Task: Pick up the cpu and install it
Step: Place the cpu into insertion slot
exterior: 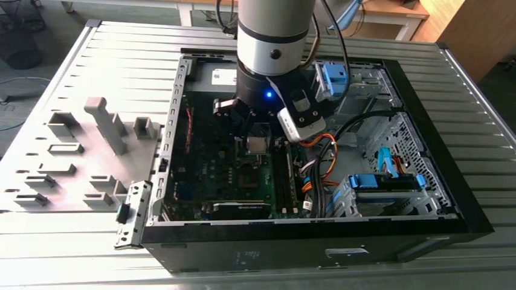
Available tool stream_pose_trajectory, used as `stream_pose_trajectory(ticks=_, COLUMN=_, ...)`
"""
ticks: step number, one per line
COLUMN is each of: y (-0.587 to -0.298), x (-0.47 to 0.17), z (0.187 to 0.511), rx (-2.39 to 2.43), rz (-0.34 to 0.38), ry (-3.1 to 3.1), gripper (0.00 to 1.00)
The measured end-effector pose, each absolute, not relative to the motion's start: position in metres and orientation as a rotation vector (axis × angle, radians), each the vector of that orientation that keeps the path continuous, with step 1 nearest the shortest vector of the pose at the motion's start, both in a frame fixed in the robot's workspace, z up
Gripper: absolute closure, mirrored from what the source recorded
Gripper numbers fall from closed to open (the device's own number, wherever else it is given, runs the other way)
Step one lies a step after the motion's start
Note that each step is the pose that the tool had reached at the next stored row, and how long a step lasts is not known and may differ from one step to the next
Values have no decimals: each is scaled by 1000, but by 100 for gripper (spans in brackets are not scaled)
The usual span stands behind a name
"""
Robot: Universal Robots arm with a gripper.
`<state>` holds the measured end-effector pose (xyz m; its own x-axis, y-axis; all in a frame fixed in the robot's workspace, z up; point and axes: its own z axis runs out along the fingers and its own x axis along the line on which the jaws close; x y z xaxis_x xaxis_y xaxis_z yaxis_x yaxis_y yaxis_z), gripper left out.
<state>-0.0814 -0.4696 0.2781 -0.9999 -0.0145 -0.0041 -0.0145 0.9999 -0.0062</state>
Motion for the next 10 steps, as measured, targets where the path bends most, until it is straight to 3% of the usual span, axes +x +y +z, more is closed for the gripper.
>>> stream_pose_trajectory(ticks=10, y=-470, x=-82, z=275, rx=-23, rz=-9, ry=3137, gripper=53)
